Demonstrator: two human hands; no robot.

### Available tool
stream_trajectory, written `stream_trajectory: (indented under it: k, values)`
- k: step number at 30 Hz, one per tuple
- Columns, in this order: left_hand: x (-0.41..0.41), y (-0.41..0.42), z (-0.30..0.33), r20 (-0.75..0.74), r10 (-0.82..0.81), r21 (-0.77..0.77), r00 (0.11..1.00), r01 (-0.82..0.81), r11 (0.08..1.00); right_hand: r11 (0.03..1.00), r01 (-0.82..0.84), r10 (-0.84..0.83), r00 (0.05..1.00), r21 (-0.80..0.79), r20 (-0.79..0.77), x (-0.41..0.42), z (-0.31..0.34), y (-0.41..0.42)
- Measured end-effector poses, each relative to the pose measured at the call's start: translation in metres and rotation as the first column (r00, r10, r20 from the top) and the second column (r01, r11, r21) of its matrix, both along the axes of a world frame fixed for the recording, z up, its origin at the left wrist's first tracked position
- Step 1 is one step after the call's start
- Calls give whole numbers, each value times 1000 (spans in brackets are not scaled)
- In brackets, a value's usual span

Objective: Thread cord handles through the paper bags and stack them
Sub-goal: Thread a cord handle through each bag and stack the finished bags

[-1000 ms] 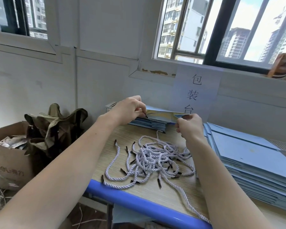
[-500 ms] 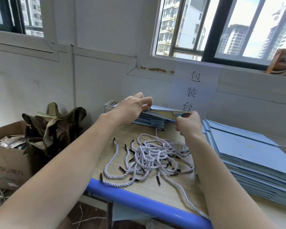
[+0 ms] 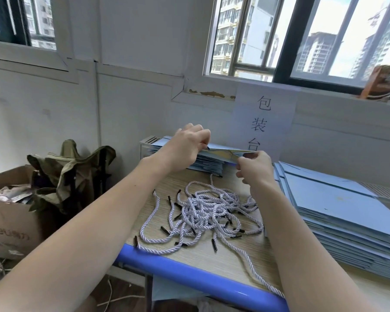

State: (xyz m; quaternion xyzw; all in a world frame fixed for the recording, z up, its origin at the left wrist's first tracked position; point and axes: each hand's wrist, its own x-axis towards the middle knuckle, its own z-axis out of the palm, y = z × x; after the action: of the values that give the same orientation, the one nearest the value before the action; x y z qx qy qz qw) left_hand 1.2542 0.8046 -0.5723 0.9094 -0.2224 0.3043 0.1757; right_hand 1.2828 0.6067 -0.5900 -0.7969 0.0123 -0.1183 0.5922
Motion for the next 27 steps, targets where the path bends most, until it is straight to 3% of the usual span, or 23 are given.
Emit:
stream_trajectory:
  k: [5, 16, 27]
  values:
    - [-2, -8, -3, 21, -112, -130, 993, 114, 985, 996, 0, 3, 999, 92, -37, -7, 5, -2]
    - [-5, -13, -5, -70, -155, -134, 985, 145, 980, 992, -29, 36, 998, 120, -55, -12, 5, 3]
    - [2, -13, -9, 50, -159, -235, 986, 166, 958, 992, -49, 49, 999, 118, -1, -16, 6, 4]
